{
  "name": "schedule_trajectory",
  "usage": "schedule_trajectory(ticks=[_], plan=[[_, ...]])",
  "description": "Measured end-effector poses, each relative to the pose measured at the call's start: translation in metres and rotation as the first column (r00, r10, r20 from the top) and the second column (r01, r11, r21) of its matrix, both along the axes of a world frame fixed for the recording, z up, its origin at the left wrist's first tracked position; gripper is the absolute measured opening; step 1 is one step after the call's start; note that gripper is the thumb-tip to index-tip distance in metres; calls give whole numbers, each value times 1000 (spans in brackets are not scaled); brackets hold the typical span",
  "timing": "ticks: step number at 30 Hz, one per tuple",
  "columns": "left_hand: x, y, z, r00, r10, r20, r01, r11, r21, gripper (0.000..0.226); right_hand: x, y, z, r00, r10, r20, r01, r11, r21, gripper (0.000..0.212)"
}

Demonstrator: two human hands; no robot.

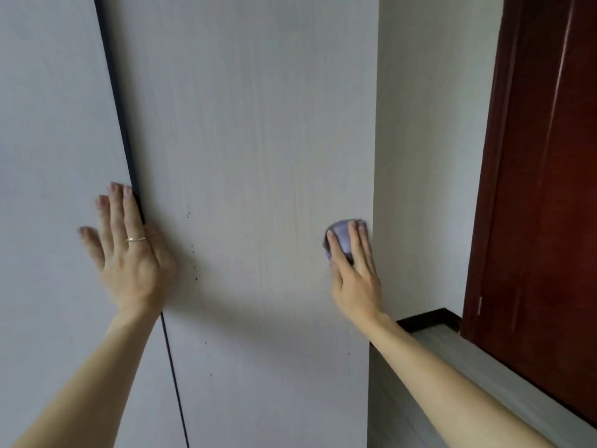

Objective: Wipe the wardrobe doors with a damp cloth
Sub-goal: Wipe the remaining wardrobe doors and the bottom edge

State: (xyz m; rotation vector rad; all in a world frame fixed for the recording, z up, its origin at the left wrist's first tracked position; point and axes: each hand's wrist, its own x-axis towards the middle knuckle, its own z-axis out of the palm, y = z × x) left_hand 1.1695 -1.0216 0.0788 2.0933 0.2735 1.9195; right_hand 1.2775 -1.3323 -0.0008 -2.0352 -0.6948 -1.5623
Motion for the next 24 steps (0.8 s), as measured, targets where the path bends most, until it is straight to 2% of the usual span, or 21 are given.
schedule_trajectory(ticks=[3, 5, 7, 9, 12, 14, 18, 20, 22, 24], plan=[[0, 0, -18, 1000, 14, -11, -14, 1000, 3, 57, 9, 11, 70, 1000, 11, -13, -9, 989, 149, 45], [3, 0, -15, 1000, 27, -8, -27, 1000, 4, 57, 11, 17, 92, 1000, 5, -28, 0, 981, 195, 46], [4, -1, -14, 1000, 29, -1, -29, 999, 14, 57, 9, 17, 75, 1000, -20, 14, 18, 988, 151, 46], [2, 1, -17, 1000, 27, -7, -27, 1000, 11, 57, 0, 19, 23, 998, -14, 62, 12, 1000, 19, 47], [-2, 4, -15, 999, 6, -35, -5, 1000, 26, 57, -19, 22, -44, 1000, -3, 29, 7, 988, -157, 56], [-5, 5, -14, 998, -16, -63, 18, 999, 34, 57, -20, 24, -31, 1000, 28, 14, -26, 986, -162, 58], [-9, 5, -14, 995, -16, -94, 20, 999, 48, 57, -20, 49, 57, 995, 74, 62, -65, 989, -129, 50], [-10, 6, -13, 993, -9, -122, 15, 998, 54, 57, -20, 60, 77, 996, 61, 63, -56, 996, -75, 49], [-11, 8, -15, 988, -3, -156, 14, 997, 69, 58, -21, 63, 60, 996, 31, 87, -23, 995, -98, 53], [-15, 13, -19, 983, 7, -183, 10, 996, 92, 59, -28, 63, 16, 990, 31, 135, 3, 970, -244, 64]])
